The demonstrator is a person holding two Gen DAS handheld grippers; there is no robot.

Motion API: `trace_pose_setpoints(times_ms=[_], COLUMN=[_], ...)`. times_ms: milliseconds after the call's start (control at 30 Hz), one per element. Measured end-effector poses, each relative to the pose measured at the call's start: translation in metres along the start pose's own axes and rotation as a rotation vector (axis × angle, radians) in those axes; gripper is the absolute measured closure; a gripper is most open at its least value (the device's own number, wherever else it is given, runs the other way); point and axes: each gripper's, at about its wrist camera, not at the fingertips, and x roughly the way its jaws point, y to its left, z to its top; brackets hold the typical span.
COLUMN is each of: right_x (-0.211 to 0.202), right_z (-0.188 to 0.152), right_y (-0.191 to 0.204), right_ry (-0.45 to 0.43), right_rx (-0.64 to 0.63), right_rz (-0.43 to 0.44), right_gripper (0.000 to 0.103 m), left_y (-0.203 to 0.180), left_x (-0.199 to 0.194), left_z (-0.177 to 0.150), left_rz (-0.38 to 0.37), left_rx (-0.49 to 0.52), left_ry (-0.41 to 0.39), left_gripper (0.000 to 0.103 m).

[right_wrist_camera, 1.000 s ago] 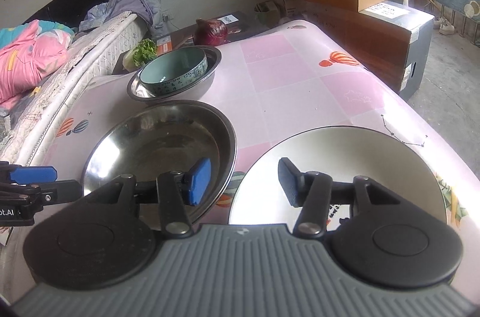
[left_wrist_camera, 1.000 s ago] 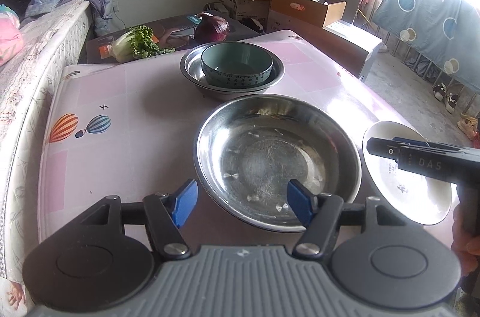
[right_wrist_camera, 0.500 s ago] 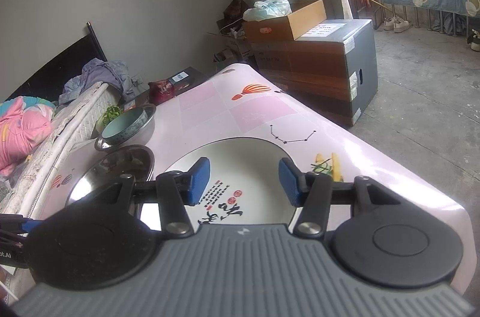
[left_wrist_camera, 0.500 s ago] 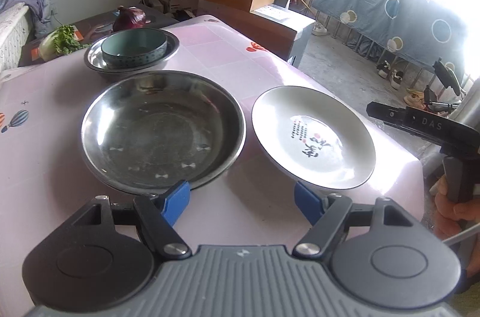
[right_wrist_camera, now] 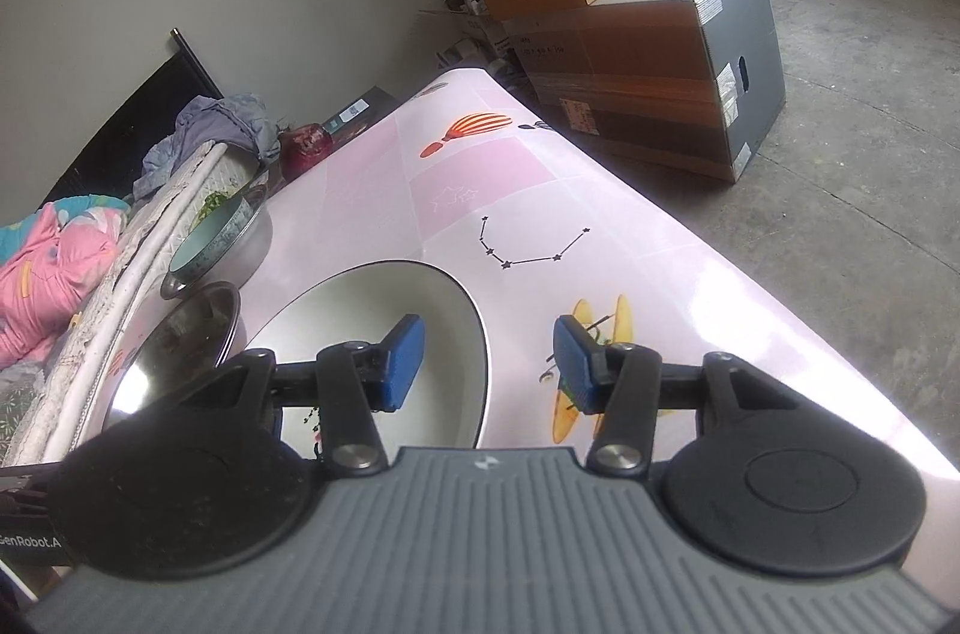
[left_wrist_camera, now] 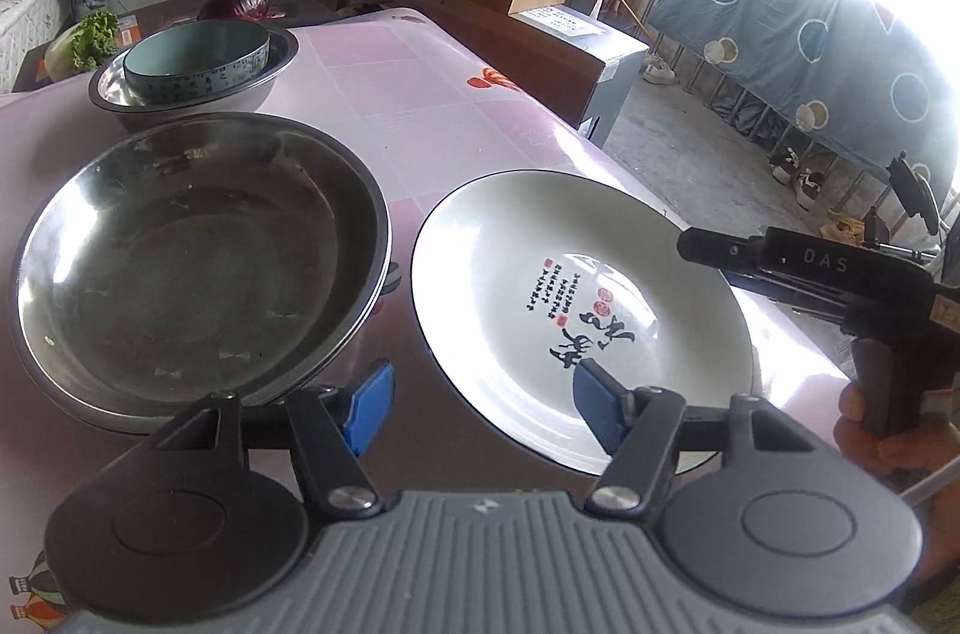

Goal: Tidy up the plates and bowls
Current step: 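Close the left tool on the white printed plate rim while the right tool grips its opposite rim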

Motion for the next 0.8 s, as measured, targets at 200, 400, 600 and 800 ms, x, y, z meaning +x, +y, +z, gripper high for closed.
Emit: trace_pose_setpoints(times_ms=[200,400,600,800], right_x=[0.028,0.025,0.000,-0.037], right_z=[0.007,0.001,-0.016,-0.048], right_y=[0.008,0.018,0.025,0.034], right_ry=[0.058,0.090,0.125,0.153], right_rx=[-0.048,-0.062,-0.071,-0.041], right_rz=[0.028,0.051,0.023,0.003], right_gripper=[0.074,0.075,0.074,0.073], left_y=[0.000,-0.001,-0.003,0.002], left_x=[0.018,0.014,-0.002,-0.031], left_z=[0.002,0.002,-0.014,-0.041], left_rz=[0.013,0.024,-0.004,-0.030], left_rx=[-0.021,-0.019,0.010,0.042], left_ry=[0.036,0.043,0.087,0.138], left_gripper=[0.068,0.072,0.072,0.072])
